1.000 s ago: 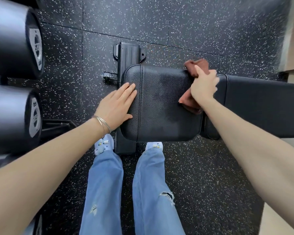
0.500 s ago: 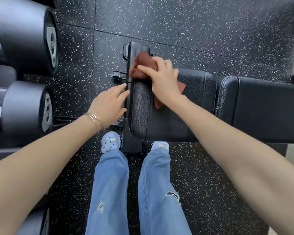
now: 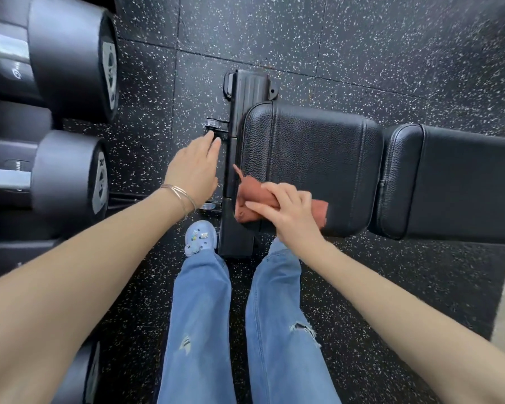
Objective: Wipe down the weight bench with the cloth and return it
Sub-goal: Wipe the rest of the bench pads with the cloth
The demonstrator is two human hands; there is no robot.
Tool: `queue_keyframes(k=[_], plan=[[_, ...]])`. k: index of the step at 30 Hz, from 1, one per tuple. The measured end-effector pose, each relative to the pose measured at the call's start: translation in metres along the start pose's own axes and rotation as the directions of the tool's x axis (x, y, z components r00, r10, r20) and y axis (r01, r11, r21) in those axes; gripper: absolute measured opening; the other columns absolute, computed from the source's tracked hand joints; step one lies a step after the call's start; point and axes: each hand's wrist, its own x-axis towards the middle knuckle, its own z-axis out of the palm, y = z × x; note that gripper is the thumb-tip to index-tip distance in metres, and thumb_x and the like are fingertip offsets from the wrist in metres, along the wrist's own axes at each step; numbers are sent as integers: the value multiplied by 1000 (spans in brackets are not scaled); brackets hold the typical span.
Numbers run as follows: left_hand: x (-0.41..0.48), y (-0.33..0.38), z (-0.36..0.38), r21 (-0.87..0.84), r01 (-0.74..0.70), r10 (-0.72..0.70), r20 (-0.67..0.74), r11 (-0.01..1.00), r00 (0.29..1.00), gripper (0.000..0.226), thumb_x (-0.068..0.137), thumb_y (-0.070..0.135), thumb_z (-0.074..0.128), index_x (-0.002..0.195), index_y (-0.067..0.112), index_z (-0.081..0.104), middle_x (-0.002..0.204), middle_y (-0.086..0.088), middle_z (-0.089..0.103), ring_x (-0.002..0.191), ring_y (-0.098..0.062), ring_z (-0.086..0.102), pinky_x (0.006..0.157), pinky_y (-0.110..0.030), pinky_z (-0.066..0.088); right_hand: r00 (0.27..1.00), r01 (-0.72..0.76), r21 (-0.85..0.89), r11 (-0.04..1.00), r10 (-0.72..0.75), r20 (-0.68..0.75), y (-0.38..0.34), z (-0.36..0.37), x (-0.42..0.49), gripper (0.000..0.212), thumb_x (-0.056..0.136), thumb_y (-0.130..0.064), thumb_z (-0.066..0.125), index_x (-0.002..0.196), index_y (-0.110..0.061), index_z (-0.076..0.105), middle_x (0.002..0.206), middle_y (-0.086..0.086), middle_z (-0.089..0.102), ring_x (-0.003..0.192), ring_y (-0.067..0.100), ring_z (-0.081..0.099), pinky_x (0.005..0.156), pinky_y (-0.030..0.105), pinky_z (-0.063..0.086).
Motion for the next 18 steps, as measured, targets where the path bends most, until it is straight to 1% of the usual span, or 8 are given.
queue_keyframes(k=[2,4,6,9,10,12,15,18], plan=[[6,3,0,-169,3,-8,-28,986,1000,68,91,19,53,148,6,18,155,-12,21,137,-29,29,111,-40,32,996,-84,10,996,84,-20,1,-9,24,63,62,5,60,113,-32,66,130,9,54,114,32,49,77,42,34],[18,5,0,-347,22,-46,-62,938,997,63,93,18,50,148,7,21,152,-12,29,135,-30,34,112,-40,30,985,-168,24,985,169,-27,-5,-11,37,61,63,4,57,113,-31,66,131,10,53,114,36,50,78,44,34],[32,7,-5,-439,11,-46,-69,898,997,63,95,25,50,148,7,21,149,-13,34,135,-29,35,113,-37,27,986,-159,10,987,160,-40,-15,-6,29,57,65,0,55,113,-29,67,131,11,54,112,37,52,77,45,37],[55,8,-13,-495,-14,-2,-31,869,1000,77,91,39,55,149,8,15,151,-14,30,138,-26,31,114,-36,24,997,-67,-6,998,67,-38,-24,4,-3,49,69,-3,61,110,-27,69,128,12,58,109,35,57,74,46,42],[62,7,-15,-491,-15,9,-14,871,1000,82,88,43,57,149,8,14,152,-14,28,139,-26,30,114,-37,24,999,-42,-12,999,42,-31,-26,7,-12,46,71,-4,59,110,-28,69,127,11,59,107,34,58,73,45,43],[73,7,-14,-466,-6,13,13,885,1000,88,86,50,57,150,8,13,152,-13,27,139,-27,31,113,-39,26,1000,-27,-29,999,26,-8,-28,10,-22,43,77,-9,48,109,-29,69,127,10,60,106,33,59,71,43,45],[85,13,-11,-470,60,-56,24,881,998,85,87,57,49,149,10,13,152,-13,28,136,-29,36,109,-43,31,1000,5,-59,998,-7,-24,-26,7,-16,48,75,-12,39,107,-30,70,124,9,61,104,31,61,71,42,46],[93,27,-8,-564,107,-109,31,819,994,84,88,54,50,149,7,16,152,-14,29,138,-28,32,113,-39,27,998,51,-118,992,-56,-40,-20,3,2,56,71,-10,34,110,-31,68,126,9,60,106,30,60,73,41,46]])
